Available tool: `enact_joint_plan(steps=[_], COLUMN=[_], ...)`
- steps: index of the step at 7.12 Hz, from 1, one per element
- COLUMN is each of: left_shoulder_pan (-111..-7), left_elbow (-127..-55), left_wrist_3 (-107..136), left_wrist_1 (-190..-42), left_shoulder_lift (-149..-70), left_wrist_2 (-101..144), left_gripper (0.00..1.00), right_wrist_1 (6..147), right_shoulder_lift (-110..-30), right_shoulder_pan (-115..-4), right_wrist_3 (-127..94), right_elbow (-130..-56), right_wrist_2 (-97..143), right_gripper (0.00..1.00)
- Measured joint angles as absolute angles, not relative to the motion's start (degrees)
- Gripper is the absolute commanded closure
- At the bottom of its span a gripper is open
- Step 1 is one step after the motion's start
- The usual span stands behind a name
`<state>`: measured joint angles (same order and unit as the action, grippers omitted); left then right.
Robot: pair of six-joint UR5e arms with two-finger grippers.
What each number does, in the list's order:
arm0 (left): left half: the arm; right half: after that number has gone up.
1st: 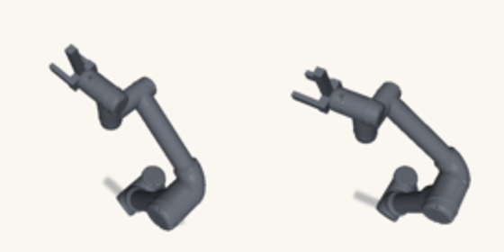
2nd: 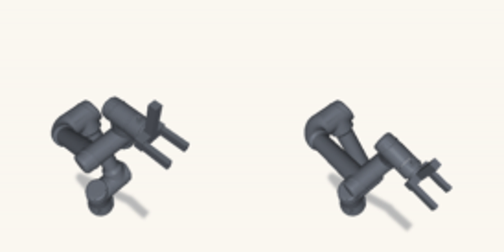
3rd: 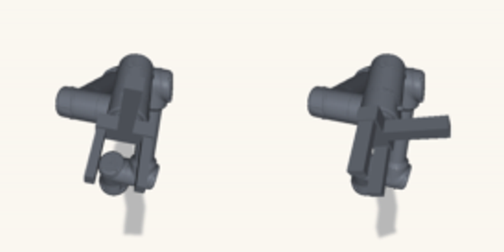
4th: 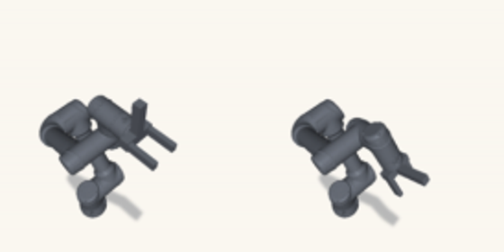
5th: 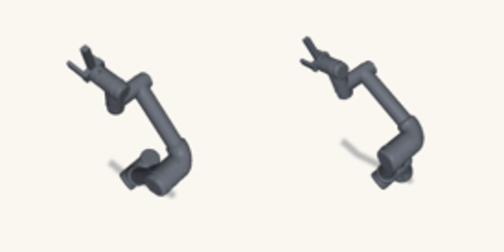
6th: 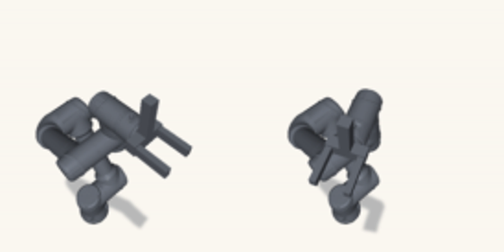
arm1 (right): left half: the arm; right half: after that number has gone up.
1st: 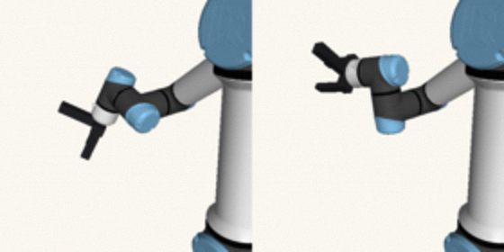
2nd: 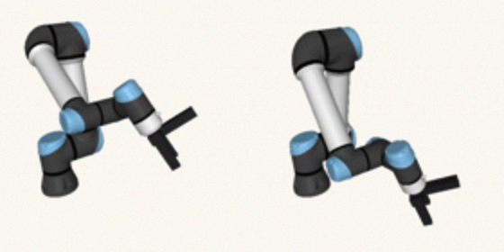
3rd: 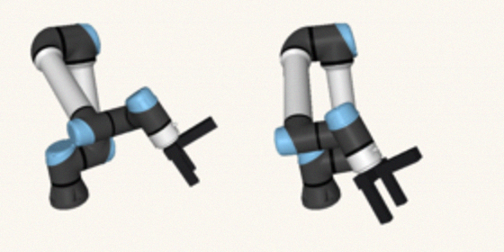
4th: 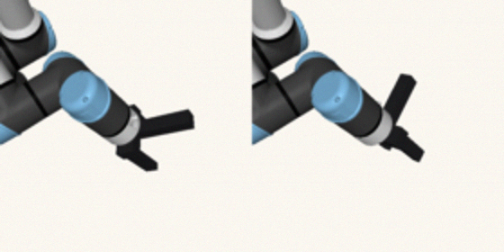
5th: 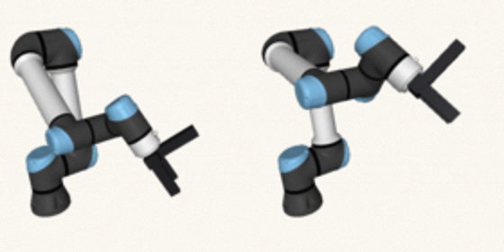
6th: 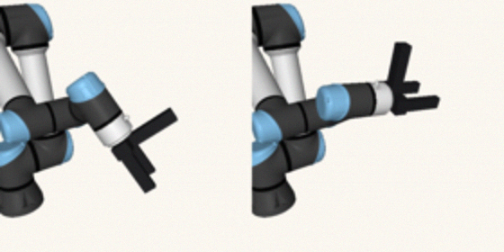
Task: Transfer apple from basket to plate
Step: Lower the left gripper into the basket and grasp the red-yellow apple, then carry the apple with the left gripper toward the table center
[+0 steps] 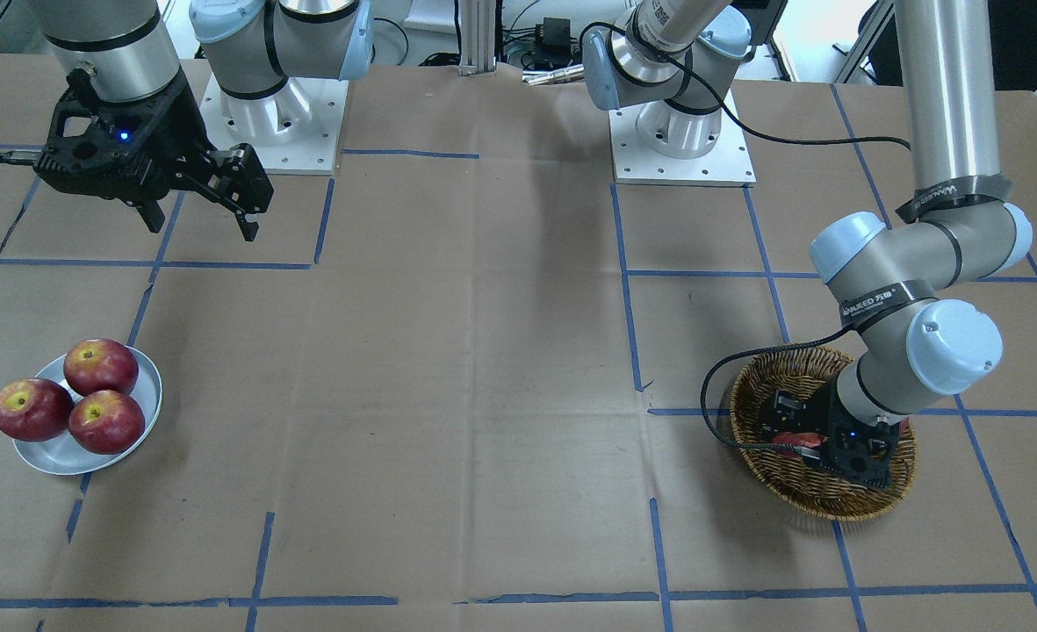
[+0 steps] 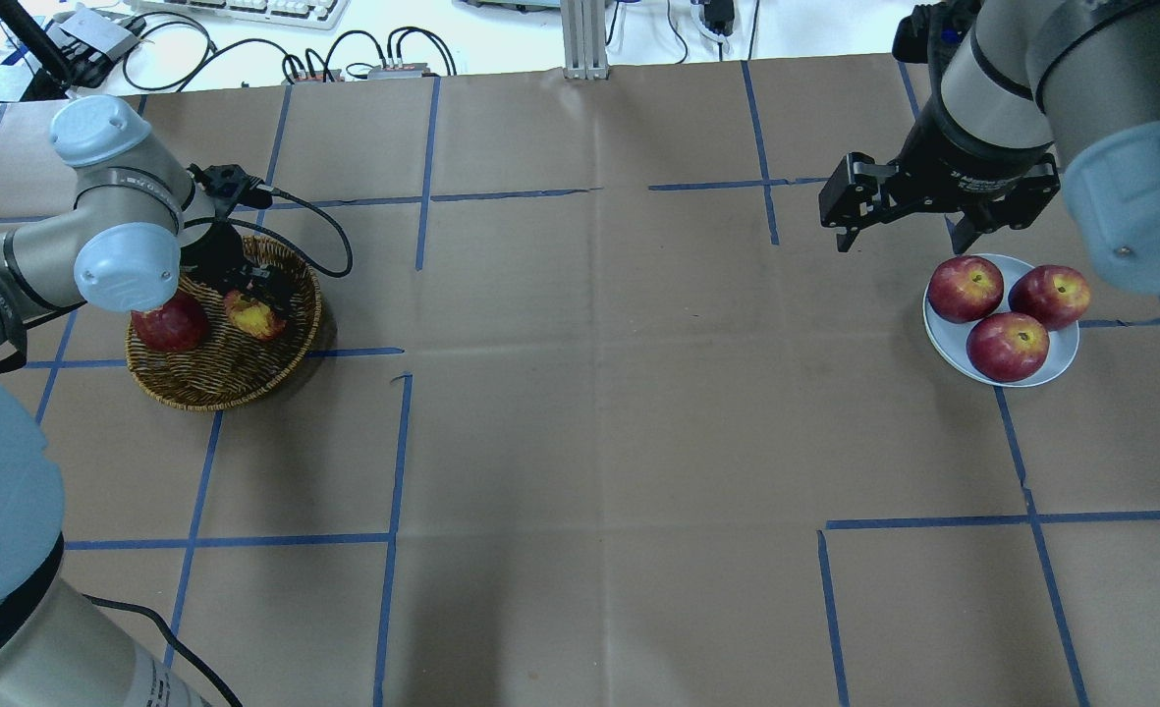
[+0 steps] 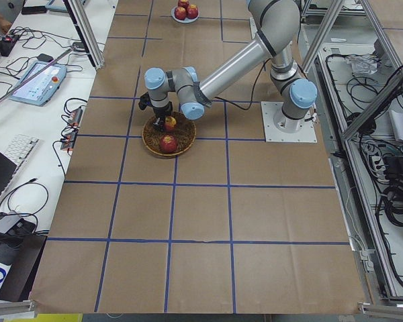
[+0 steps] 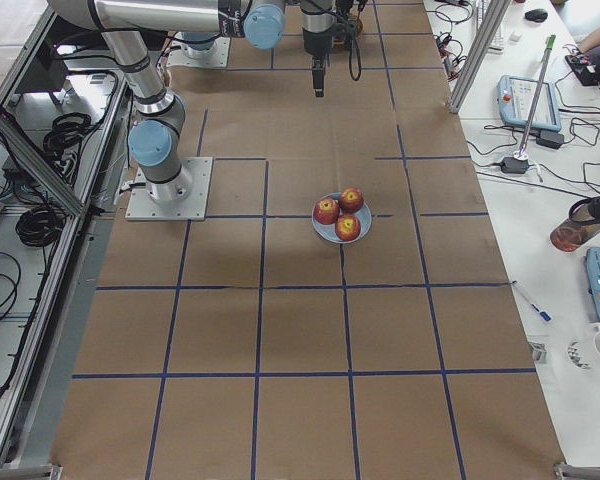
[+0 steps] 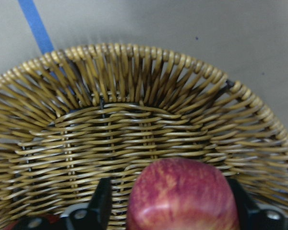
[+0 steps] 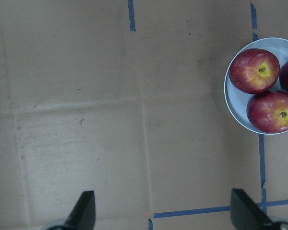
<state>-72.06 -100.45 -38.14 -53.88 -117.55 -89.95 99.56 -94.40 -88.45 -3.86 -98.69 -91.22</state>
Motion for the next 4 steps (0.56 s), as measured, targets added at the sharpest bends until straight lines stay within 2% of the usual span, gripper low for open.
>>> enact_joint_plan(steps=[1, 4], left_shoulder_pan=[-72.2, -76.3], left_elbow=[-100.6, -97.5], left_wrist_3=[-38.0, -30.8], left_wrist_1=[-53.9, -58.9], left_shoulder_lift=[-117.1, -112.2], left_wrist_2=[-90.0, -90.5], left_gripper=[0.52, 0.52], right_wrist_1=[99.5, 98.6], right_shoulder_lift=[-94.4, -96.1], right_shoulder_pan=[-88.4, -88.9], right_wrist_3=[-5.4, -7.5], right_elbow=[-98.8, -98.6], right_wrist_2=[-91.6, -91.6], right_gripper=[0.0, 0.0])
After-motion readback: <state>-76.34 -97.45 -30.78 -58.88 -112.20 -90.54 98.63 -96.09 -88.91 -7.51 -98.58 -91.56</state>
